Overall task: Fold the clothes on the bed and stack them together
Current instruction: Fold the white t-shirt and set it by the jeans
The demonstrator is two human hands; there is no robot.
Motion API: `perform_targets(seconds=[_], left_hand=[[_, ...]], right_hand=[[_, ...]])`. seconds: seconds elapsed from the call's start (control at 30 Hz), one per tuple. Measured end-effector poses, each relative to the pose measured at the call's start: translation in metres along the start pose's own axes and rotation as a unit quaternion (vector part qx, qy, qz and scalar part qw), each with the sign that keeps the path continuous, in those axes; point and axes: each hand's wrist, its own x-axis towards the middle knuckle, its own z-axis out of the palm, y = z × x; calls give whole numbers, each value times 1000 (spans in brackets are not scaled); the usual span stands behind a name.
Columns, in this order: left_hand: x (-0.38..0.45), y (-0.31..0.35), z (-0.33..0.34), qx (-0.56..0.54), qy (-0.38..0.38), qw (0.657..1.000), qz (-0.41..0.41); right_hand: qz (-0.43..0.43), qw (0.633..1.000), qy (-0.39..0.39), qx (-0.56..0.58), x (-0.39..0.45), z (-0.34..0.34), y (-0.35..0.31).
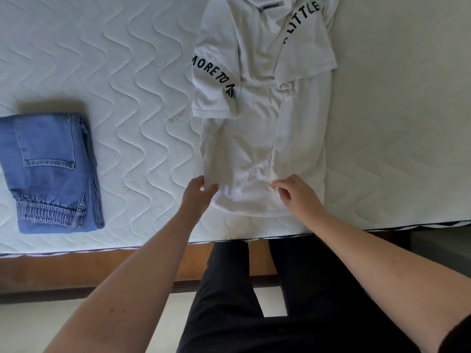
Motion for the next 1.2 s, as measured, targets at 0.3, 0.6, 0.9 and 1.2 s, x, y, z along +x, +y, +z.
perform_targets(seconds=[0.3,0.6,0.9,1.2], left_hand=[[-4,-1,16,26,-21,997,-76],[-16,-3,13,-90,-51,993,-49],[-40,-16,20,-98,11,990,-102],[-63,-4,0,-58,17,997,-50]], right_hand=[[104,988,84,83,0,-9,6],[138,984,53,102,-5,-4,-6],[164,981,34,95,-16,-15,-6],[148,987,11,53,-27,-33,-18]])
